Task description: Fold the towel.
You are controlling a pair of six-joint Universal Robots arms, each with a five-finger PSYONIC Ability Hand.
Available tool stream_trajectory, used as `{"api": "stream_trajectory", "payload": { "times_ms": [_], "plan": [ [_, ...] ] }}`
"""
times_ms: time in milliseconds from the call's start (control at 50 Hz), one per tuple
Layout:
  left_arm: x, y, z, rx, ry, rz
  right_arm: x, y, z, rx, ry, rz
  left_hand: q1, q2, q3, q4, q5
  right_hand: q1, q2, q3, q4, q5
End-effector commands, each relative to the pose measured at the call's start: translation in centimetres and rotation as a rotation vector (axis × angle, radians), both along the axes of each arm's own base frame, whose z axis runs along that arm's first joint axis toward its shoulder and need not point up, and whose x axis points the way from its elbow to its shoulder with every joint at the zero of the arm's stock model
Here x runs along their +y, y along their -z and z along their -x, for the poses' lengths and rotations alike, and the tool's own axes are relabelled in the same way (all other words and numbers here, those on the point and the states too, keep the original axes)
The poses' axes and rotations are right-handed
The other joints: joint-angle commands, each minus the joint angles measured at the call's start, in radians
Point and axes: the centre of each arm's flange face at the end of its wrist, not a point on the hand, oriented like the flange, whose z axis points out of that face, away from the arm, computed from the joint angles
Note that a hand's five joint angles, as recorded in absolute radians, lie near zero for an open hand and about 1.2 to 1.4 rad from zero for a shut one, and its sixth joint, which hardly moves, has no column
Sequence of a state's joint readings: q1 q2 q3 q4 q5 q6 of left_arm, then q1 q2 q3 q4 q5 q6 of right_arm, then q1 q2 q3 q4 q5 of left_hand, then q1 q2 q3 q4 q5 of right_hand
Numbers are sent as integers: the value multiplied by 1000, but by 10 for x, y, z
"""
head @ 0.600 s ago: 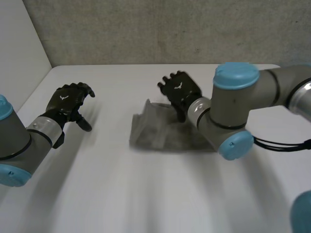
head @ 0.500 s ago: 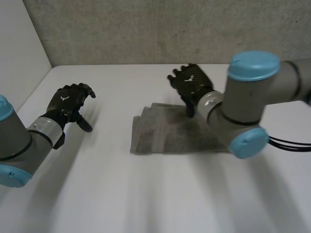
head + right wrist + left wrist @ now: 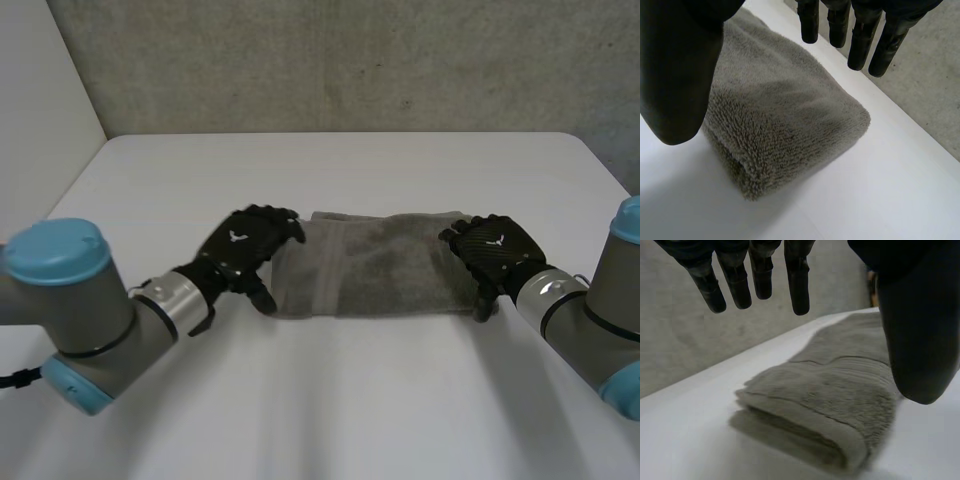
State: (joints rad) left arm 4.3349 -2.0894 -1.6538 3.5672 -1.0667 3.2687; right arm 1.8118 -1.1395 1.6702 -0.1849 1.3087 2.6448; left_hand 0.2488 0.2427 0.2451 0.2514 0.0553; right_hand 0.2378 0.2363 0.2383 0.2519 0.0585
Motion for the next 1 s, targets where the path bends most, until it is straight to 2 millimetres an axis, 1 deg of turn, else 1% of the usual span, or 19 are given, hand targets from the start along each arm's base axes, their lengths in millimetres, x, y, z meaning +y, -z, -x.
{"api": "stream_trajectory", "payload": {
  "times_ms": [20, 100, 140, 240, 360, 400, 460, 580, 660, 740, 800, 840, 860, 880, 900, 920, 940, 960, 1000],
  "plan": [
    [1, 16, 16, -90, 44, 22, -1, 8, -3, -37, -10, -17, -26, -20, -23, -29, -8, 43, 45, 43, 29, 48],
    [-2, 20, 15, -116, 28, 15, -4, 17, -2, -35, -6, -29, -29, -23, -26, -32, -10, 182, 183, 181, 168, 187],
    [-2, 20, 15, -120, 20, 10, -10, 23, 2, -26, 10, -38, -29, -23, -26, -32, -10, 386, 388, 386, 372, 391],
    [-2, 19, 15, -119, 11, 9, -20, 31, 12, -12, 44, -58, -32, -26, -29, -35, -13, 584, 585, 583, 569, 588],
    [-2, 17, 13, -116, 7, 9, -27, 33, 24, 11, 76, -56, -32, -26, -29, -35, -13, 696, 697, 695, 682, 700],
    [-2, 15, 13, -113, 5, 10, -30, 30, 32, 34, 89, -45, -32, -26, -29, -35, -13, 889, 890, 888, 874, 893],
    [-2, 12, 13, -111, 3, 17, -29, 26, 37, 50, 93, -42, -35, -29, -32, -38, -16, 1018, 1019, 1017, 1004, 1023],
    [-1, 10, 13, -108, 2, 20, -26, 25, 45, 53, 102, -71, -35, -29, -32, -38, -16, 1139, 1140, 1138, 1125, 1144],
    [-1, 10, 11, -109, -1, 17, -27, 28, 58, 54, 120, -89, -38, -32, -35, -41, -19, 1158, 1160, 1158, 1144, 1163],
    [-1, 9, 10, -109, -2, 17, -28, 24, 66, 65, 118, -77, -41, -35, -37, -44, -22, 1158, 1160, 1158, 1144, 1163],
    [-2, 6, 9, -107, -12, 24, -33, 12, 75, 95, 133, -30, -44, -38, -40, -47, -25, 1158, 1160, 1158, 1144, 1163],
    [-2, 3, 8, -105, -18, 31, -37, -10, 79, 111, 133, 28, -47, -41, -43, -50, -28, 1158, 1160, 1158, 1144, 1163],
    [-4, -1, 7, -102, -31, 40, -37, -10, 79, 111, 133, 28, -47, -41, -43, -50, -28, 1158, 1160, 1158, 1144, 1163],
    [-5, -6, 6, -96, -41, 51, -39, -25, 77, 109, 128, 68, -47, -41, -43, -50, -28, 1158, 1160, 1158, 1144, 1163],
    [-5, -6, 6, -96, -41, 51, -39, -25, 77, 109, 128, 68, -47, -41, -43, -50, -28, 1158, 1160, 1158, 1144, 1163],
    [-6, -11, 6, -87, -48, 60, -41, -38, 75, 104, 123, 98, -50, -44, -46, -53, -31, 1158, 1160, 1158, 1144, 1163],
    [-8, -17, 7, -73, -52, 71, -37, -47, 62, 93, 87, 113, -47, -41, -43, -50, -28, 1158, 1160, 1158, 1144, 1163],
    [-8, -17, 7, -73, -52, 72, -37, -47, 62, 93, 87, 113, -47, -41, -43, -50, -28, 1158, 1160, 1158, 1144, 1163],
    [-9, -25, 7, -51, -55, 81, -10, -60, 9, 49, -74, 118, -47, -41, -43, -50, -28, 1158, 1160, 1158, 1144, 1163]
  ]
}}
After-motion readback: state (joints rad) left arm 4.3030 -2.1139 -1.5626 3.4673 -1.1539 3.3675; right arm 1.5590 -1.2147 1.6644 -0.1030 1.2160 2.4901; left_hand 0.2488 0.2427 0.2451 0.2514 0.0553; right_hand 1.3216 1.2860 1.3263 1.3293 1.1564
